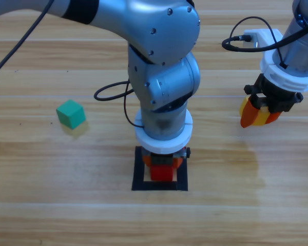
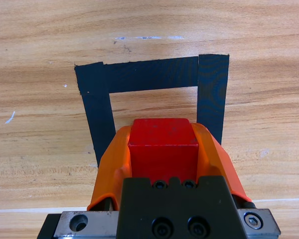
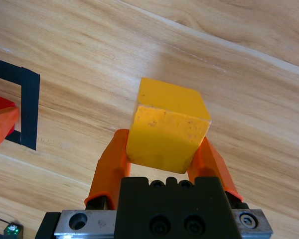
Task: Stack the blocks in the rectangular block: red at the bottom, yellow in the middle, green on top
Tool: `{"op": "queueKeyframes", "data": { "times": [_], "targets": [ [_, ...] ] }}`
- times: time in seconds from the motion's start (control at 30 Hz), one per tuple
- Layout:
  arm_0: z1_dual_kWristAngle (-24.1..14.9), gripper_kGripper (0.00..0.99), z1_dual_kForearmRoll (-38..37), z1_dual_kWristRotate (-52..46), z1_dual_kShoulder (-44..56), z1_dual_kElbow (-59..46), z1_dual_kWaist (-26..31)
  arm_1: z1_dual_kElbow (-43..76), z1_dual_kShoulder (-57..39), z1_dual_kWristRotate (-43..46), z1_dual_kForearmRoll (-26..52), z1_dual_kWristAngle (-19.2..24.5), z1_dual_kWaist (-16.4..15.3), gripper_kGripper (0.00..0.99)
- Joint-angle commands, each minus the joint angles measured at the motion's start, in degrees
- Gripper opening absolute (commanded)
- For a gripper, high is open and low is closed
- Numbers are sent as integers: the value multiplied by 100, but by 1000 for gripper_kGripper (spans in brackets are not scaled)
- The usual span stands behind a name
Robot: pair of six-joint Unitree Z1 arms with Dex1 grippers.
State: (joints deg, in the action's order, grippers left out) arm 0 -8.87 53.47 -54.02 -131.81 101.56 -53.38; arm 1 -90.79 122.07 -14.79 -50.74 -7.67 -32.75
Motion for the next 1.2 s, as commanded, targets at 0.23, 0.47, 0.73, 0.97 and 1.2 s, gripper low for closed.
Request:
{"op": "queueKeyframes", "data": {
  "times": [0.23, 0.47, 0.73, 0.97, 1.2],
  "targets": [
    [-98, 394, -82, 58, -257, -66, -111, 141, 36, 20, 108, -139, 84, 270],
    [-124, 974, -47, 40, -2, -154, -111, 150, 80, 11, 117, -130, 84, 270],
    [-274, 979, 32, 286, 806, -57, -111, 176, 53, -24, 125, -33, 58, 270],
    [-669, 986, 603, 1491, 2916, 295, 486, 387, -272, -15, 336, 257, -30, 270],
    [78, 990, 639, 3758, 3926, -584, 2613, 405, -641, -666, 266, 898, -601, 272]
  ]
}}
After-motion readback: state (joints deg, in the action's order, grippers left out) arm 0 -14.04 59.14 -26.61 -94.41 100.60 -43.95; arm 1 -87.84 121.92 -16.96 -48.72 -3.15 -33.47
